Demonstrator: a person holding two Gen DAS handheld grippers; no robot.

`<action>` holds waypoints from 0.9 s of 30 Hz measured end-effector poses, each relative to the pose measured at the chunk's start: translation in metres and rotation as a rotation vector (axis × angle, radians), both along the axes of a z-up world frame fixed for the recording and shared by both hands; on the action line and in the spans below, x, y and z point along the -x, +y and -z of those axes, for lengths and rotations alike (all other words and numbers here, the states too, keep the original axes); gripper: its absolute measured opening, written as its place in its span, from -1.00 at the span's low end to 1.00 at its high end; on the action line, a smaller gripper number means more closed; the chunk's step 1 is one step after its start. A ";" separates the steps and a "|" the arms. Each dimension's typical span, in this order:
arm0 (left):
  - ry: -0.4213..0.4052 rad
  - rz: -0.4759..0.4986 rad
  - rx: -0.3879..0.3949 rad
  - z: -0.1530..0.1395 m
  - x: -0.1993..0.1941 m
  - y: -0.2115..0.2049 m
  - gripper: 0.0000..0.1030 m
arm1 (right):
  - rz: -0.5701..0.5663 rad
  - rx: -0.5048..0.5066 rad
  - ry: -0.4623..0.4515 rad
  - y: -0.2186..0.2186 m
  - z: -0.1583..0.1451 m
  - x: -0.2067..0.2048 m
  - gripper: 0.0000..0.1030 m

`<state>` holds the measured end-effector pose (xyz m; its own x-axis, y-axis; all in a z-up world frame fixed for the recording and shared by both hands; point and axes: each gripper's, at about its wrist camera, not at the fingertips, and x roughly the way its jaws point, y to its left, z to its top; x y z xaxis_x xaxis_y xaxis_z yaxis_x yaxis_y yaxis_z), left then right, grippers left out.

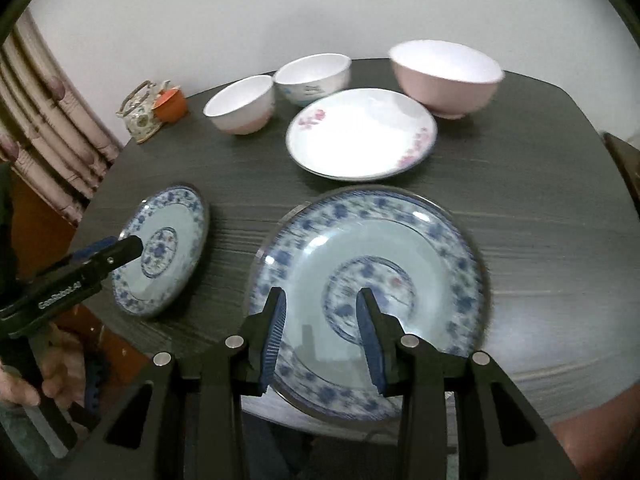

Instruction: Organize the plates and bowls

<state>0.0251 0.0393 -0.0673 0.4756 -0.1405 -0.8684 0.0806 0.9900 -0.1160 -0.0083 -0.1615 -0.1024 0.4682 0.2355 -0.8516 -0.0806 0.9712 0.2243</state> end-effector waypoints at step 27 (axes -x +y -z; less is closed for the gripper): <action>0.105 0.110 0.188 0.035 0.004 -0.054 -0.04 | 0.094 0.000 0.007 -0.084 0.016 0.032 -0.31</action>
<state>0.0207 -0.0142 -0.1022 0.3571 -0.3507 -0.8657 0.1649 0.9359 -0.3112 -0.0400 -0.2458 -0.1185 0.4820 0.1910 -0.8551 0.0129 0.9743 0.2249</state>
